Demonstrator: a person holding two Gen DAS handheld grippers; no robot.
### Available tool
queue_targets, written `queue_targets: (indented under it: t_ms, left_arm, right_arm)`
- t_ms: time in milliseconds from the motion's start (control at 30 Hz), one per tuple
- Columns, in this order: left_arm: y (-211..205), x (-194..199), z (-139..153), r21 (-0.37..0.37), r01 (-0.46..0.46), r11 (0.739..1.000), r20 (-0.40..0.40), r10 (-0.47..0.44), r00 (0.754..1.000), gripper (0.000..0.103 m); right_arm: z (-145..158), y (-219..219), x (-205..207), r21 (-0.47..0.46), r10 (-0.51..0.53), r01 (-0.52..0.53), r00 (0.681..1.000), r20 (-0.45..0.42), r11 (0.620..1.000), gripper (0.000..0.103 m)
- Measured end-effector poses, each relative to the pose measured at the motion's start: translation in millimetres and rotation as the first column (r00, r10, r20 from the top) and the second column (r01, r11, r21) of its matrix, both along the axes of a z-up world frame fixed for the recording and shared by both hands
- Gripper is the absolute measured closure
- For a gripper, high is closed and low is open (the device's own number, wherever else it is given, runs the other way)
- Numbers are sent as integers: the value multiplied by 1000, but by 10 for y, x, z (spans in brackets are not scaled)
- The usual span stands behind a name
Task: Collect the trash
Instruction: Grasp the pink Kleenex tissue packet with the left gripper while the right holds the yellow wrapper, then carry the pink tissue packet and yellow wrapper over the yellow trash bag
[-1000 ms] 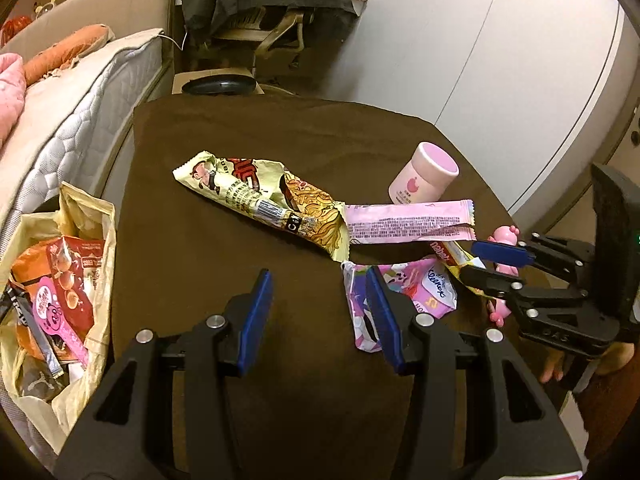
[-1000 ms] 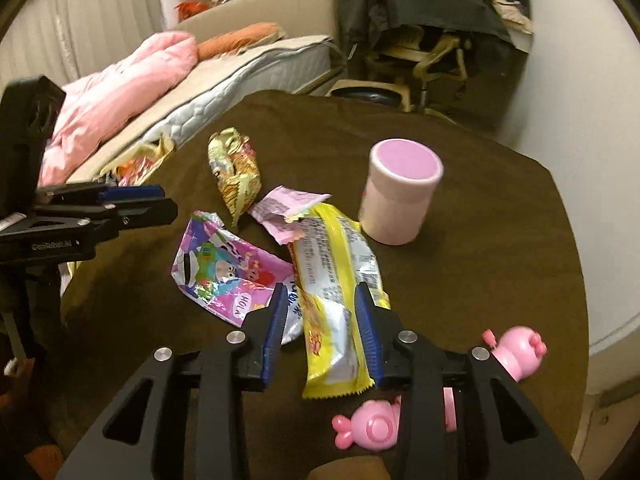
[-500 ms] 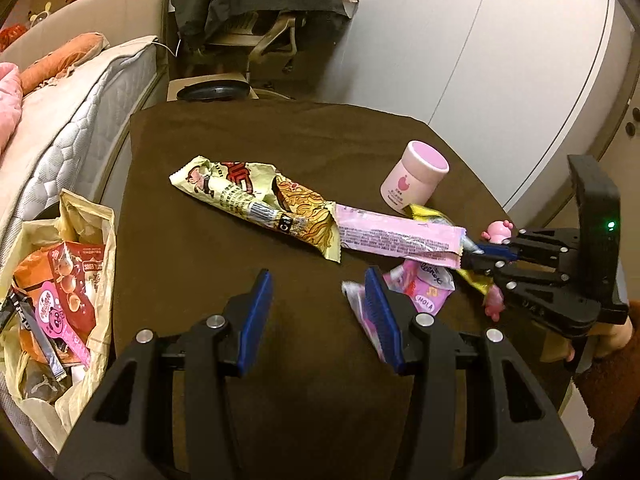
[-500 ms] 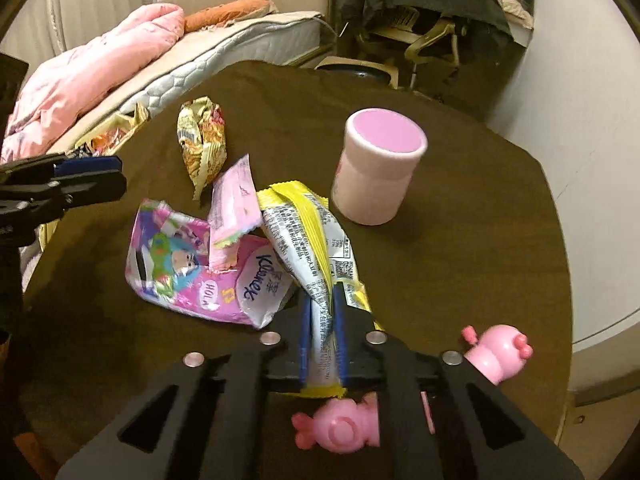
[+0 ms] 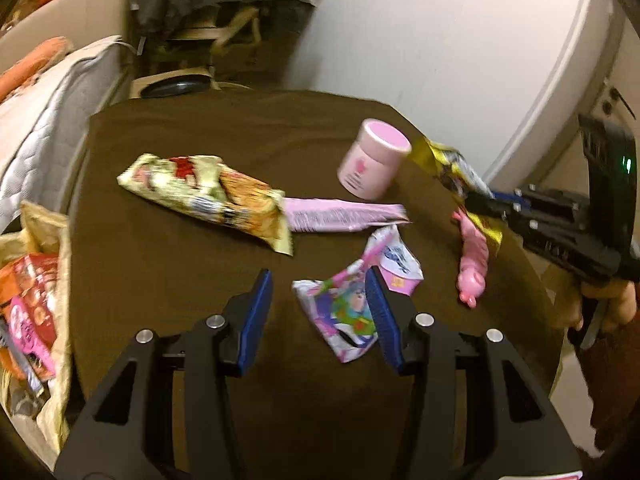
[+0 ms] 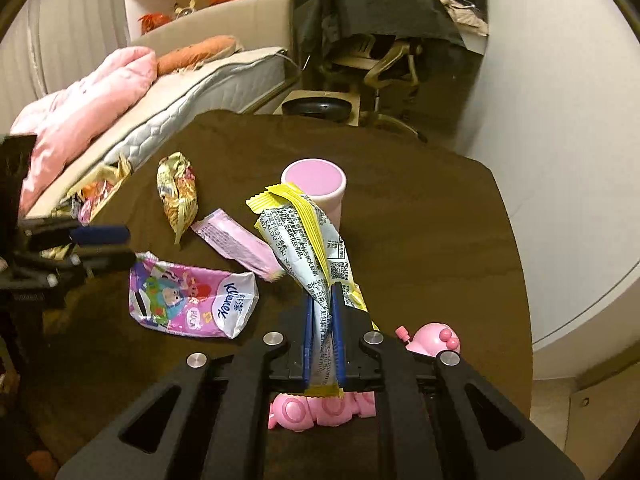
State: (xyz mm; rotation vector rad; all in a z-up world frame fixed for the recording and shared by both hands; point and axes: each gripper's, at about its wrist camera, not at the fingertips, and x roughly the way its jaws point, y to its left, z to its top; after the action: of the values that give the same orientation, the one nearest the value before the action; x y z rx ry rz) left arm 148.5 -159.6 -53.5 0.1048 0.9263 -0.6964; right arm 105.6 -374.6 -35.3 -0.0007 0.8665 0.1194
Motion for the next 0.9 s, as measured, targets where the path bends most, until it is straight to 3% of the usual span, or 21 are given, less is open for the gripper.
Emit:
queue_targets:
  t_ms: [200,233,267,433,600,900]
  left_arm:
    - [-267,6,-196,89,64,994,-25,-62,998,57]
    - [-292,7,-231,98,67,993,-47,-63,997,61]
    - [-296,1,-244,98,71,993,-60,-65,996,74]
    - [-265,-61,-244,89,65,994,-74,-59,995,93]
    - [-124,-148,-97,53,28,998,-36,-26,999,95]
    - [468,-150,473,-15,-123,992,82,124,989,95]
  right_arm:
    - [-22,-35,-32,27,-16,16,1000,2,999,93]
    - [-21,-32,-41,30,-16,16,1000,4,999,93]
    - [-16,-27,-49,33,-16,16,1000,7,999,93]
    - [37,1,-72,38,-2,1,1000,23,999,93]
    - [134,101,-65,32,21,-22,999,41,999,93]
    - [595,607,26,2,106,-107,985,140,994,93]
